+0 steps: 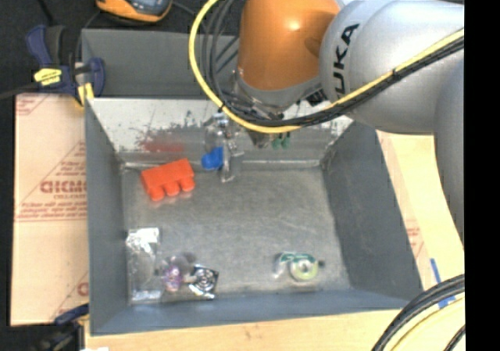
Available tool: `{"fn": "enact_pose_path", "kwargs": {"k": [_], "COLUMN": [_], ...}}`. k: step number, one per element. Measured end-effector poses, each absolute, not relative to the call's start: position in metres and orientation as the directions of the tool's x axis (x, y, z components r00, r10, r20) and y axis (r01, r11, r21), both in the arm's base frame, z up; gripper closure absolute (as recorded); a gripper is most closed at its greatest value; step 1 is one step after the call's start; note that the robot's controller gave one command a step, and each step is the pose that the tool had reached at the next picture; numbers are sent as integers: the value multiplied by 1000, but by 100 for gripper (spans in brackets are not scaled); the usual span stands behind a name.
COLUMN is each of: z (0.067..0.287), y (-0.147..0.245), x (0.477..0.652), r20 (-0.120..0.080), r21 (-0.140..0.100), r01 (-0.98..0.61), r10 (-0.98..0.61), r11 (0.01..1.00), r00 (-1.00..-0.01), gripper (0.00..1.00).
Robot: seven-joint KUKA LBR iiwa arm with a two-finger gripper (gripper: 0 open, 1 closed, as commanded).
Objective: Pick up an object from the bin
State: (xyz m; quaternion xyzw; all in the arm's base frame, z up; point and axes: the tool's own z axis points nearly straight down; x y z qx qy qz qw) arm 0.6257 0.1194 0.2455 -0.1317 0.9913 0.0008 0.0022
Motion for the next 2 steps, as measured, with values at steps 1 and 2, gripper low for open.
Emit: {"fn": "enact_pose_path", "kwargs": {"k": [1,2], "z": [246,246], "y": [119,119], "x": [626,626], "r20": [-5,-5], "r21": [1,1], "r01": [-261,-261], "r10": [-261,-261], "r11": [965,965], "r00": [-965,-965], "gripper": [100,100]}}
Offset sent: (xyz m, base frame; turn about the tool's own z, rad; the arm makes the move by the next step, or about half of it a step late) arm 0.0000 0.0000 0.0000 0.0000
